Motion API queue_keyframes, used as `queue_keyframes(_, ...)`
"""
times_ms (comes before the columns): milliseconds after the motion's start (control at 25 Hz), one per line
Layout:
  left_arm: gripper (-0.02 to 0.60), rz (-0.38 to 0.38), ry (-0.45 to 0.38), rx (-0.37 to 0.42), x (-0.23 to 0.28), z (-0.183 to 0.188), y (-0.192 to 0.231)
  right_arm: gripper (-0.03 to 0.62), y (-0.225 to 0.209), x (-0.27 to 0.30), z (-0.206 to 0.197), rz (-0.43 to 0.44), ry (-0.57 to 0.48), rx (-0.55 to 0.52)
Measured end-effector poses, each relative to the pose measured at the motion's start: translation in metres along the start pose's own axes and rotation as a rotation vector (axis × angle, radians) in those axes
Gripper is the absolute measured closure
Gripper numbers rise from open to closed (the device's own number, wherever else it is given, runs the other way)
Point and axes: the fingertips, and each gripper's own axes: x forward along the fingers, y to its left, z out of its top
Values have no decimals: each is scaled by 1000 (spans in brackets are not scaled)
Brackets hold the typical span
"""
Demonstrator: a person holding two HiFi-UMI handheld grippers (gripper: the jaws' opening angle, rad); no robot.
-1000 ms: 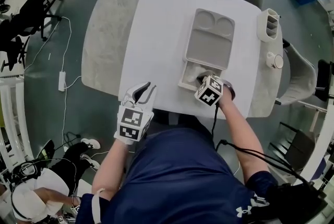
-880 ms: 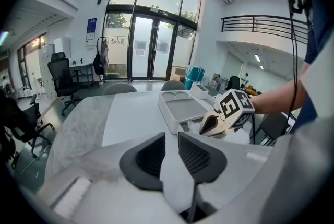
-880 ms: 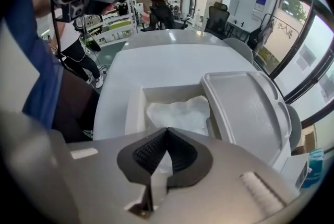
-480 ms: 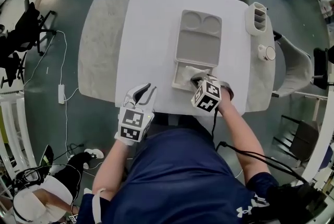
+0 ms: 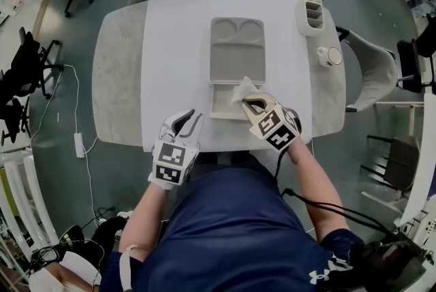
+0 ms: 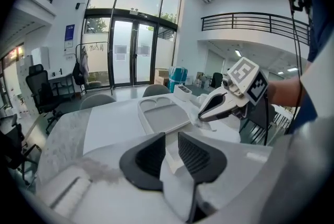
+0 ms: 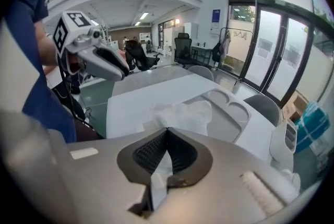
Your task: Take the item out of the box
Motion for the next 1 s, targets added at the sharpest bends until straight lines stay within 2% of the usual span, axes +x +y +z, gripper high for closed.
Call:
queue_keyframes(200,495,-49,6,49,19,12,-19,591,-16,-29,-8,3,-103,225)
queue_keyframes(640,495,-121,7,127,48,35,-54,591,-62,-69,-64,-117,-174,487)
queue_keyframes(880,495,-127,20,139,54,36,-63,591,-92,-73,-112,-188,-156,639)
queue_keyframes(1000,495,-118,-7,138,53,48,-67,591,-108,-71,-141,-221,-112,691)
